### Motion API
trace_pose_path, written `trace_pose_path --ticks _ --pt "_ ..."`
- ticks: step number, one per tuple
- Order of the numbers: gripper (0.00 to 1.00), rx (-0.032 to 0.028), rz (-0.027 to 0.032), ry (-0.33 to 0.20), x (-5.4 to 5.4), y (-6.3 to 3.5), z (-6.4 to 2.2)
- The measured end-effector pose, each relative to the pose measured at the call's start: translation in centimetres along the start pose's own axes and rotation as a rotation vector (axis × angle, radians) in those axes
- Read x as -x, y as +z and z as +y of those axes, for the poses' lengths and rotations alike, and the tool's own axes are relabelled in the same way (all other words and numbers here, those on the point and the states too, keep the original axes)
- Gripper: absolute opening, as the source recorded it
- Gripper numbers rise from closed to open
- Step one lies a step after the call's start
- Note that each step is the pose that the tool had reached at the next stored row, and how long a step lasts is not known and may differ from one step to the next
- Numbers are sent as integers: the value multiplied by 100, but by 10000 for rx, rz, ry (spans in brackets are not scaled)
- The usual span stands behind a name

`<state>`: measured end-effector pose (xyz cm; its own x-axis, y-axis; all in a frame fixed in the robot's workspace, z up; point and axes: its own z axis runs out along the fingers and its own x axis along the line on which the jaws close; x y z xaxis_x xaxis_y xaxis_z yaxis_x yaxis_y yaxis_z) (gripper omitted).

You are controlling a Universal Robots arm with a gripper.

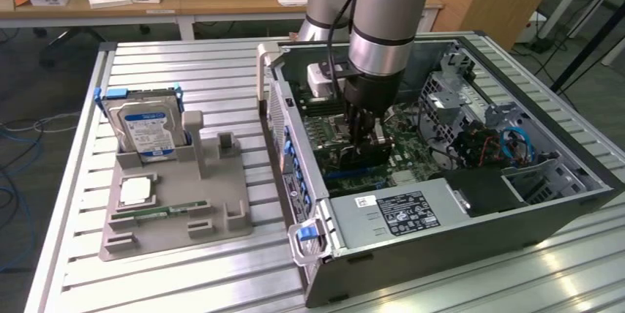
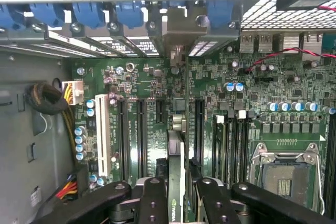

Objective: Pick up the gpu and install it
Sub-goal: 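Insert the gpu into the slot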

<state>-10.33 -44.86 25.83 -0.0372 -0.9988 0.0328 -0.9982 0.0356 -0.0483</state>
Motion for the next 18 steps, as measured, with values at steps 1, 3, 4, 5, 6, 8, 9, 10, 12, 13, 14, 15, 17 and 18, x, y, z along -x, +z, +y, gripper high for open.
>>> trace_pose_path --ticks 1,3,4,5,6,8,9,10,12,13,14,15,17,18 --pt "26 2 3 0 -1 -2 0" --pt "26 2 5 -1 -1 5 0" --pt "26 4 10 -2 -1 15 1" --pt "26 5 11 -2 0 26 1" --pt "26 3 7 -2 1 36 2" --pt "26 3 6 -2 6 46 2" --pt "26 3 8 -1 10 48 3" --pt "26 3 7 -2 12 49 3" --pt "26 1 3 -2 22 50 3" --pt "26 0 1 -5 27 51 3" --pt "26 1 2 -15 30 50 3" --pt "26 1 3 -39 31 50 3" --pt "26 -1 0 -64 35 51 4" --pt "26 0 -2 -77 36 53 4"
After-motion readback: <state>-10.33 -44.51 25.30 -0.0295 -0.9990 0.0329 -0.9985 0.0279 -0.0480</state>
